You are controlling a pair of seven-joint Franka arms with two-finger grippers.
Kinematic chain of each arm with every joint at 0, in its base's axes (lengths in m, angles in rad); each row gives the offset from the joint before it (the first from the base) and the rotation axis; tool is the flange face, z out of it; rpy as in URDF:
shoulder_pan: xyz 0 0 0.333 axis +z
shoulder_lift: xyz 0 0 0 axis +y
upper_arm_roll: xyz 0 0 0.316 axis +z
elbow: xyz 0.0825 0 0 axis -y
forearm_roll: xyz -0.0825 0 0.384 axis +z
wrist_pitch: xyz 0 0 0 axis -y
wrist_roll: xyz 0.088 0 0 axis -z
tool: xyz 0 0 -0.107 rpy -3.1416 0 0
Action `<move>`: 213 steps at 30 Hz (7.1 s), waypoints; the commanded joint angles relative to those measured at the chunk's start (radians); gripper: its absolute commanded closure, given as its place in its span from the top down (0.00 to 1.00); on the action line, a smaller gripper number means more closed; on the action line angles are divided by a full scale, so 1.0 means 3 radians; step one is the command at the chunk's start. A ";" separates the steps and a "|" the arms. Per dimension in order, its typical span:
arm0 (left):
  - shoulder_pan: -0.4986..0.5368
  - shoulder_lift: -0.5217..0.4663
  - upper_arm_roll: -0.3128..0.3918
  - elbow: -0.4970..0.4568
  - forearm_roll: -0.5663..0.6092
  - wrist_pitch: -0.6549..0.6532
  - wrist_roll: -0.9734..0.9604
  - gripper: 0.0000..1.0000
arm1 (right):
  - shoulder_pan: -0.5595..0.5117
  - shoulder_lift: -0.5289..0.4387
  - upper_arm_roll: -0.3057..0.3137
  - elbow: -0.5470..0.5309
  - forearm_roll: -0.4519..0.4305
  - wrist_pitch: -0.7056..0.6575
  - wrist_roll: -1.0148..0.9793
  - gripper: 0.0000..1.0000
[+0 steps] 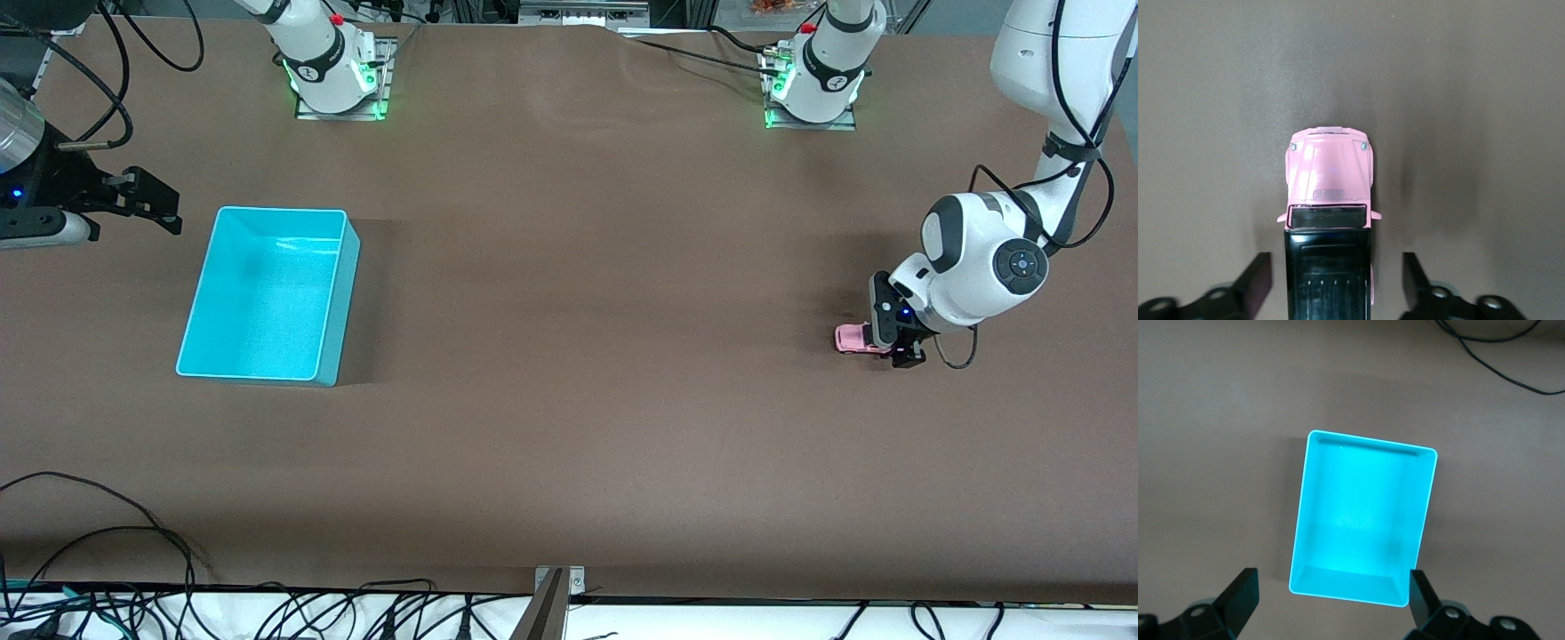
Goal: Wind and store pink jeep toy
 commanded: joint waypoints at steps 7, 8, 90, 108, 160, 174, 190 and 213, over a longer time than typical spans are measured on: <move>0.0032 0.0017 -0.0030 0.0039 0.0063 0.0014 0.0060 0.08 | -0.0002 0.0018 -0.0003 0.0048 0.0006 -0.0021 0.0008 1.00; 0.0032 0.0017 -0.0025 0.0039 0.0063 0.0014 0.0060 0.07 | -0.0002 0.0018 -0.0003 0.0048 0.0006 -0.0021 0.0008 1.00; 0.1157 0.0554 -0.0030 0.0872 0.0017 -0.0022 0.0960 0.62 | -0.0058 0.0038 -0.0038 0.0048 0.0011 -0.0016 -0.0022 1.00; 0.1121 0.0396 -0.0122 0.1153 -0.0116 -0.0508 0.0914 1.00 | -0.0058 0.0038 -0.0038 0.0048 0.0011 -0.0011 -0.0022 1.00; 0.0594 0.0232 -0.0189 0.2023 -0.0060 -0.2241 -0.0778 1.00 | -0.0053 0.0038 -0.0038 0.0048 0.0052 -0.0001 -0.0017 1.00; 0.0599 0.0227 -0.0189 0.2012 -0.0060 -0.2277 -0.0860 1.00 | -0.0053 0.0038 -0.0033 0.0048 0.0057 0.0014 -0.0017 1.00; 0.0599 0.0232 -0.0189 0.2012 -0.0065 -0.2277 -0.0876 1.00 | -0.0053 0.0038 -0.0033 0.0048 0.0082 0.0014 -0.0012 1.00; 0.0589 0.0227 -0.0199 0.2028 -0.0065 -0.2277 -0.0922 1.00 | -0.0063 0.0084 -0.0038 0.0059 0.0072 0.0050 -0.0033 1.00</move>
